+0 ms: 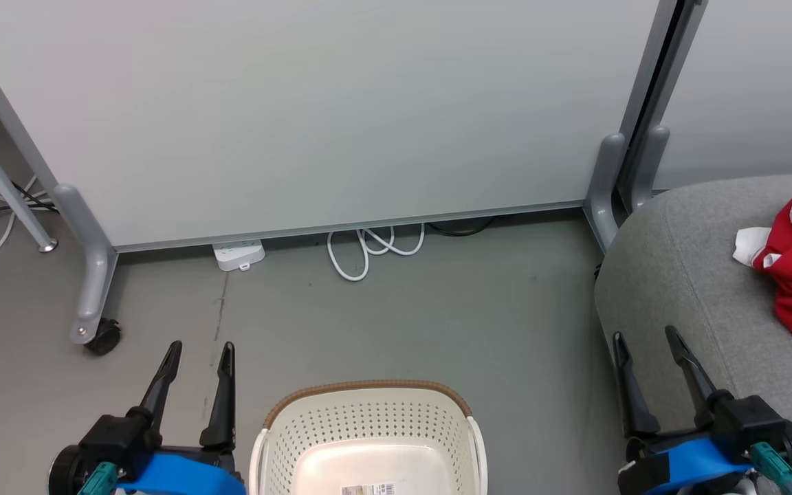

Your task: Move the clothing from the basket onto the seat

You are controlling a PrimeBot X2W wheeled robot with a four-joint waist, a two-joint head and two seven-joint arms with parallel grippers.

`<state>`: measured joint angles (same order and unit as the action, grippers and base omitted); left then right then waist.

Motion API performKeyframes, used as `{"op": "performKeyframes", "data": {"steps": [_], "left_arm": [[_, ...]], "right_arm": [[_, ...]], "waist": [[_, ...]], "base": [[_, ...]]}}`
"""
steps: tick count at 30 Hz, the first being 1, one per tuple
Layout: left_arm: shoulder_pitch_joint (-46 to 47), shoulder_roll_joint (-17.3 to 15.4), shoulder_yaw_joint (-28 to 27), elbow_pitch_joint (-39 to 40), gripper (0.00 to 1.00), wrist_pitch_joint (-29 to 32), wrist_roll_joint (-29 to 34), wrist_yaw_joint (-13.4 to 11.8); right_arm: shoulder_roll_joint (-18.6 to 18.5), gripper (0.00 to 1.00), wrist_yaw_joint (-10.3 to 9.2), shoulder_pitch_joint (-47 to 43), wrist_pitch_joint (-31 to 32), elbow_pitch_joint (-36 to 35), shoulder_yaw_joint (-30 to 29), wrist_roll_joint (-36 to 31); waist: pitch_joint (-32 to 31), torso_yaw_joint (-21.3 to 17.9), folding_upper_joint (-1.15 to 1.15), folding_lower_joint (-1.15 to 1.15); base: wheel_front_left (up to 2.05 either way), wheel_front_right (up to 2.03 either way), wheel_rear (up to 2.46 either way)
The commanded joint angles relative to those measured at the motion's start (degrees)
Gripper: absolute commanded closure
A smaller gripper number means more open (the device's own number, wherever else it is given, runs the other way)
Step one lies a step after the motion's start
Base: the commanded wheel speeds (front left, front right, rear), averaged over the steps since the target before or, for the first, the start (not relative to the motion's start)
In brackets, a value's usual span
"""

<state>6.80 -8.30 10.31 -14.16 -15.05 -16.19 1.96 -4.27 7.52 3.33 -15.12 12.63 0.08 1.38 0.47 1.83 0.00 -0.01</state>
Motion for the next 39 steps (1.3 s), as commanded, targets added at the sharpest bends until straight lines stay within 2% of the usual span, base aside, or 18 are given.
{"op": "performKeyframes", "data": {"steps": [1,14,28,29,35,39], "left_arm": [[-1.5,0.8,-1.8,0.4,0.00,-0.2,1.1,0.8],[-4.6,4.5,-7.9,-1.1,0.00,-0.2,4.3,4.2],[-4.9,5.2,-9.4,-2.1,0.00,-0.2,5.8,5.2],[-4.4,5.4,-9.2,-2.1,1.00,0.0,5.7,5.1],[-4.9,5.7,-9.5,-4.4,1.00,1.1,3.8,5.1],[-4.5,5.7,-10.0,-4.3,1.00,2.4,-0.7,5.1]], "right_arm": [[0.4,0.00,-0.06,-1.5,0.0,-0.3,-0.6,0.5],[1.3,0.00,-0.06,-4.0,0.0,1.5,-0.7,1.4],[1.5,0.00,-0.06,-4.1,0.0,2.3,-0.2,1.8],[1.3,1.00,0.00,-3.6,0.0,2.2,-0.2,1.5],[1.3,1.00,0.00,-3.6,0.8,4.4,-0.7,3.6],[1.3,1.00,0.00,-3.1,2.1,4.4,-1.1,8.6]], "waist": [[-0.7,0.5,0.00,0.01],[-1.7,0.8,0.00,0.01],[-2.1,0.3,0.00,0.01],[-2.2,0.3,0.00,0.01],[-2.2,0.3,0.00,0.02],[-2.1,0.2,0.00,0.02]], "base": [[0.00,0.00,0.00],[0.00,0.00,0.00],[0.00,0.00,0.00],[0.00,0.00,0.00],[0.00,0.00,0.00],[0.00,0.00,0.00]]}}
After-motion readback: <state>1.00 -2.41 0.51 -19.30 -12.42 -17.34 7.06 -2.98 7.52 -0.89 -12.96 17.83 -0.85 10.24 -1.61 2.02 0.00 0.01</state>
